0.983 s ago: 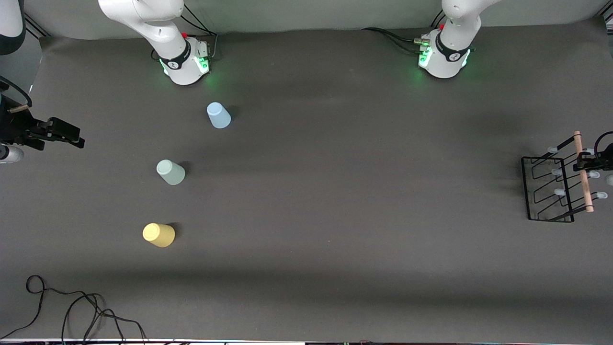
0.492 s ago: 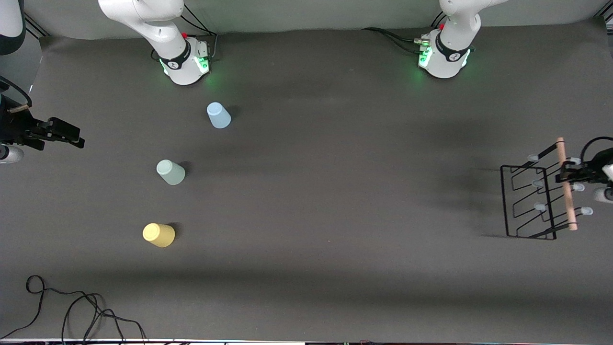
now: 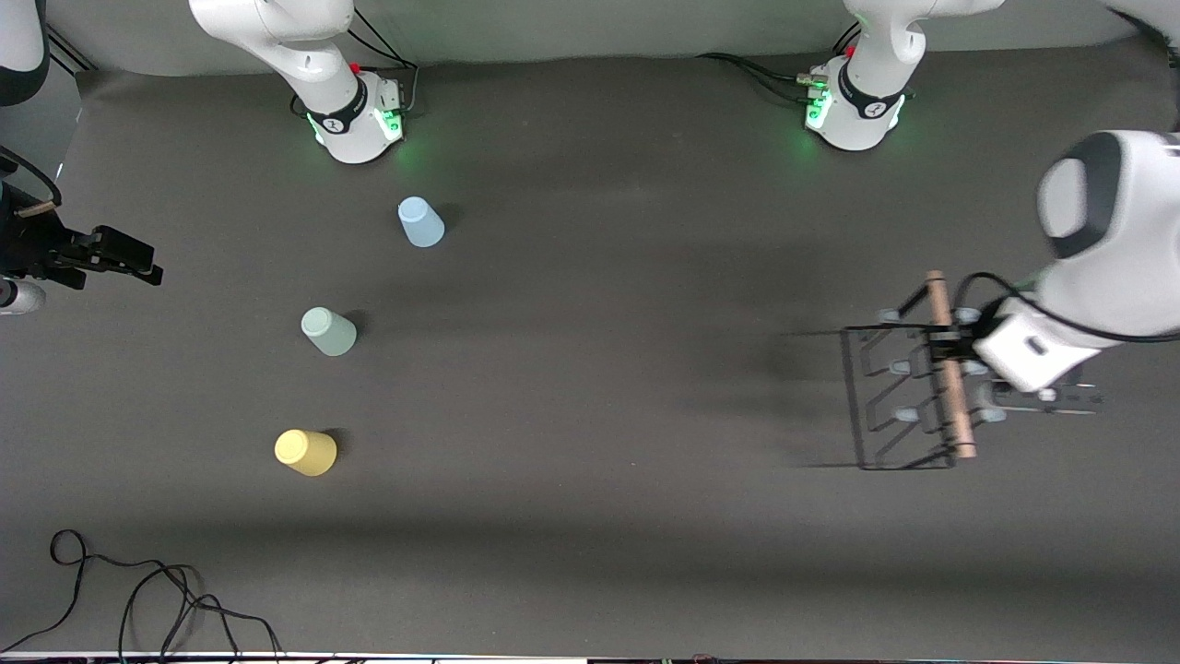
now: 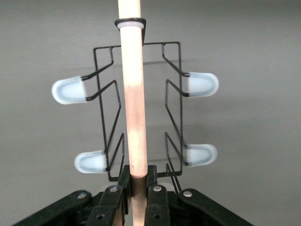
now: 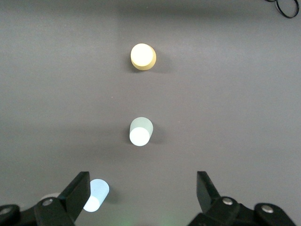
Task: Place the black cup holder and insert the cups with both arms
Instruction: 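Carry the cup holder with the left gripper to the table middle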
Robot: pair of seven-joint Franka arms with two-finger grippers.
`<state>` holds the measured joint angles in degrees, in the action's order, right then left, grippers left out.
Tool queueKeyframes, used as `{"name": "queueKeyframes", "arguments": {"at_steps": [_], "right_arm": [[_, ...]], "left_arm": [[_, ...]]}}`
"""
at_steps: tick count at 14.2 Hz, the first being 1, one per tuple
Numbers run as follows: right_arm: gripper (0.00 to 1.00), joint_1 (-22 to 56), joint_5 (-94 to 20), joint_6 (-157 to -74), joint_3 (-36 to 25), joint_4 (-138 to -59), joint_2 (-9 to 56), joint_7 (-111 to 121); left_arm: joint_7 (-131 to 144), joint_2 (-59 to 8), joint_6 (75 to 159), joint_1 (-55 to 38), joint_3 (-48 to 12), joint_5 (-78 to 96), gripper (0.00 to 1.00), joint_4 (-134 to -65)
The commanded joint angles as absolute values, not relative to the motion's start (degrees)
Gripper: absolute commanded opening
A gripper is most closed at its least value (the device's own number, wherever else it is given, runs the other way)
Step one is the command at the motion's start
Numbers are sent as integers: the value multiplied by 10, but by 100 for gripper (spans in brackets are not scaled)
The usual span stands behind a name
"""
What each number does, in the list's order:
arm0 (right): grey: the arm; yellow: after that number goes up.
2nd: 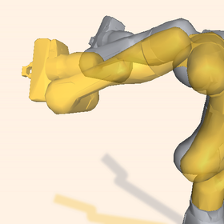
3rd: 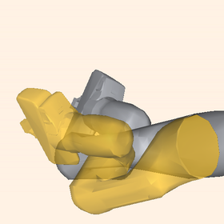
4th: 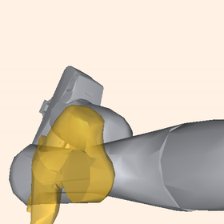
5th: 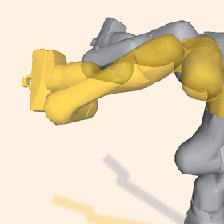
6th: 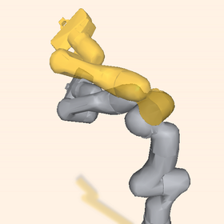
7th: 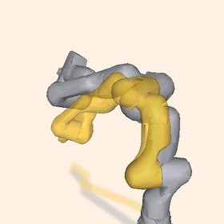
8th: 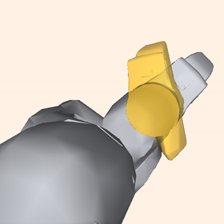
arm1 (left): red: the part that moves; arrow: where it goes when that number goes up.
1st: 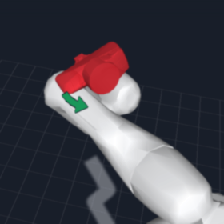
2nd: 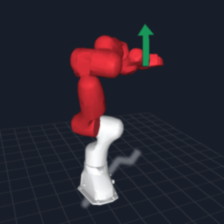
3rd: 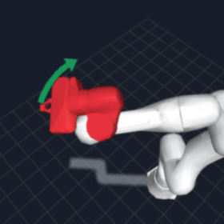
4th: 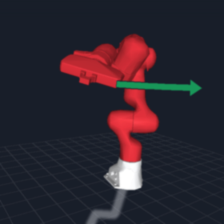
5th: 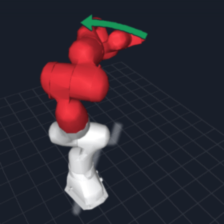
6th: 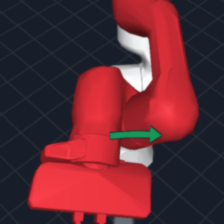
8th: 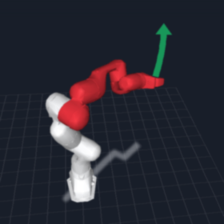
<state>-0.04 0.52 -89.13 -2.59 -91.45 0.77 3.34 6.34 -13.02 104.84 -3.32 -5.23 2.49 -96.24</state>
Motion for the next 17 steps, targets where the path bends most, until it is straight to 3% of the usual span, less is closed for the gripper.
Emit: {"name": "queueKeyframes", "arguments": {"at_steps": [1, 12, 17], "right_arm": [[100, -5, 1, -896, -22, -912, 5, 25], [100, -5, 1, -896, -22, -912, 7, 25], [100, -5, 1, -896, -22, -913, 6, 25]], "left_arm": [[174, -145, 1047, -115, -40, 28, 0, -938], [499, -349, 1080, -392, -40, 23, 0, -724], [544, -400, 1135, -451, -40, 23, 0, -689]]}}
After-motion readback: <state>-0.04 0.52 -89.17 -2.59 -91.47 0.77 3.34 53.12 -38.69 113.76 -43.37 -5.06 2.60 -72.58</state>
